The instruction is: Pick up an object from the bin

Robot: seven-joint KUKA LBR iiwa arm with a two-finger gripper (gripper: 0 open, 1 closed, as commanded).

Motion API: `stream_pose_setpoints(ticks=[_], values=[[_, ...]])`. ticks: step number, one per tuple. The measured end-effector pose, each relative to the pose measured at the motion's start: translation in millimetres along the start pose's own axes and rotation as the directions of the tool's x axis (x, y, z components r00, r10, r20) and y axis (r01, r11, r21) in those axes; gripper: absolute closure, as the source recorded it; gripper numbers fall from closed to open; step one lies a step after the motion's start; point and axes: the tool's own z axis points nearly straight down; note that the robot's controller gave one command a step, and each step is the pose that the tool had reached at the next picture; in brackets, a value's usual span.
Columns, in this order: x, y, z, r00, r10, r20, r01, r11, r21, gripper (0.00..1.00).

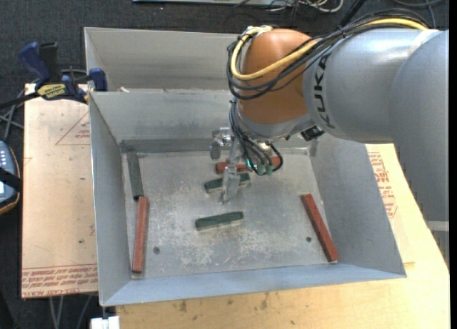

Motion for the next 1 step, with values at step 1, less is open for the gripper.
stream_pose_setpoints(ticks=[1], values=[[-1.8,-0.3,-4.7,1.000,0.002,0.008,-0.002,1.000,-0.001,0.00]])
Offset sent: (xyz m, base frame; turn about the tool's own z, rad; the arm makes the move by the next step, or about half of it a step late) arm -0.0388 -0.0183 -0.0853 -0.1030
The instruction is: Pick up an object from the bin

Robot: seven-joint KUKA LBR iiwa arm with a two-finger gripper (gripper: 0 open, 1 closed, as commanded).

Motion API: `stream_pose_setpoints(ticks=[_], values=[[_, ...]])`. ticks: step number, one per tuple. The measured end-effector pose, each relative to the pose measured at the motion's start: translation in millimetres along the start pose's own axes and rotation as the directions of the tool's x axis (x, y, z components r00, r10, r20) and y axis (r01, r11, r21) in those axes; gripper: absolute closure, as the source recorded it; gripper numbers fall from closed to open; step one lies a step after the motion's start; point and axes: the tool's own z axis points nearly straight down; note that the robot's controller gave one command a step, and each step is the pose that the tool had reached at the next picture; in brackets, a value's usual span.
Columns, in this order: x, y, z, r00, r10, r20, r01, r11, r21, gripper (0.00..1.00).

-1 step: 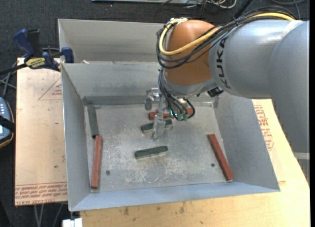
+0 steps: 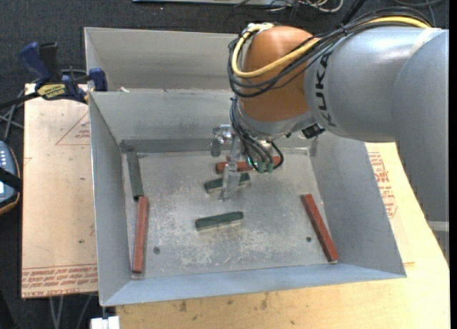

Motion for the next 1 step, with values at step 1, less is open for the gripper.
stream_pose_setpoints(ticks=[1], values=[[18.6,-8.0,42.3,0.999,-0.052,0.007,0.052,0.999,0.000,0.00]])
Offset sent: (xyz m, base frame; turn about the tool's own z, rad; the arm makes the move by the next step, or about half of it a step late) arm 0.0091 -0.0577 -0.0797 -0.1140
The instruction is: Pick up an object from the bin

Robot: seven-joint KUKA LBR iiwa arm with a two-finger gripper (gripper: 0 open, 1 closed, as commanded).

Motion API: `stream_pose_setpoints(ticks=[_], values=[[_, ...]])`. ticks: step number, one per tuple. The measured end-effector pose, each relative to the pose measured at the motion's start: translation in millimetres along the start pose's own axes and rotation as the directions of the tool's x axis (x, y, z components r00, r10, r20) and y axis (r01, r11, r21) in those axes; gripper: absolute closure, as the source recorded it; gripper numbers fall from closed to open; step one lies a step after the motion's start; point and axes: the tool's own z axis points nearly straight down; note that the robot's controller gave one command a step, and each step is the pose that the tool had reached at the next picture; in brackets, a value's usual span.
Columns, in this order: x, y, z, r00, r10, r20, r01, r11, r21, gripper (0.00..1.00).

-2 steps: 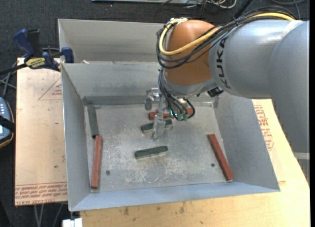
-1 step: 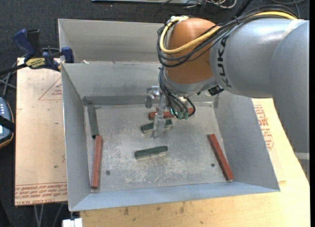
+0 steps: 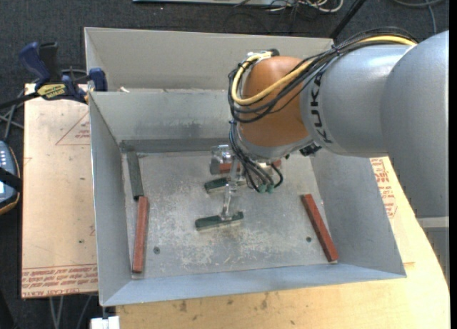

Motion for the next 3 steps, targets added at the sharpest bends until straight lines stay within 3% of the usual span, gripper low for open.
stream_pose_setpoints(ticks=[1,2,3], values=[[-10.6,-32.4,33.2,0.999,-0.049,-0.011,0.049,0.999,-0.002,0.00],[76.4,47.2,47.1,0.968,-0.251,-0.007,0.251,0.968,-0.002,1.00],[76.2,46.5,47.3,0.968,-0.249,-0.007,0.249,0.968,-0.002,0.00]])
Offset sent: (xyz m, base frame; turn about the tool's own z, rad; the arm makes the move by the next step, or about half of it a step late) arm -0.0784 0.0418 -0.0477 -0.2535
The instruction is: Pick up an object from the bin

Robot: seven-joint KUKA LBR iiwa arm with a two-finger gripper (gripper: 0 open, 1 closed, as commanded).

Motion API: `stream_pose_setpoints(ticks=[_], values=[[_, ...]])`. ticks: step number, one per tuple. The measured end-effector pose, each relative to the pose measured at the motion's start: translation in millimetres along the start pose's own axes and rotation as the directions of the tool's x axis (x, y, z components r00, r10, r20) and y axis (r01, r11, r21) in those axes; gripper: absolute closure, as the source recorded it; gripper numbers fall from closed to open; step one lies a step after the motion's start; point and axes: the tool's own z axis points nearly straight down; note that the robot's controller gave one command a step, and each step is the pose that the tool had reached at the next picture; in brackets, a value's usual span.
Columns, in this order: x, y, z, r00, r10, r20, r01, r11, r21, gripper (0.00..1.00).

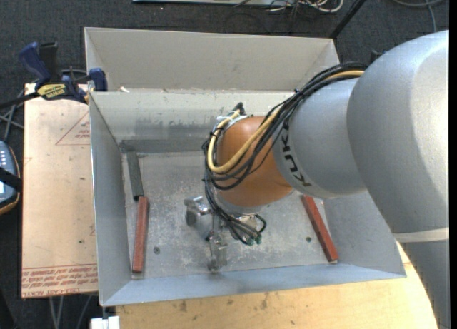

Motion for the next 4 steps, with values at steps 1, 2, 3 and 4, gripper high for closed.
stream_pose_setpoints(ticks=[1,2,3,4], values=[[0.1,-0.1,0.0,1.000,0.000,0.000,0.000,1.000,0.000,0.00],[18.1,-29.2,-51.3,0.998,-0.055,-0.007,0.055,0.998,-0.002,0.00],[14.2,-42.6,-16.5,1.000,0.027,0.000,-0.027,1.000,0.000,1.00],[14.2,-42.7,-16.7,1.000,0.029,-0.001,-0.029,1.000,0.000,0.00]])
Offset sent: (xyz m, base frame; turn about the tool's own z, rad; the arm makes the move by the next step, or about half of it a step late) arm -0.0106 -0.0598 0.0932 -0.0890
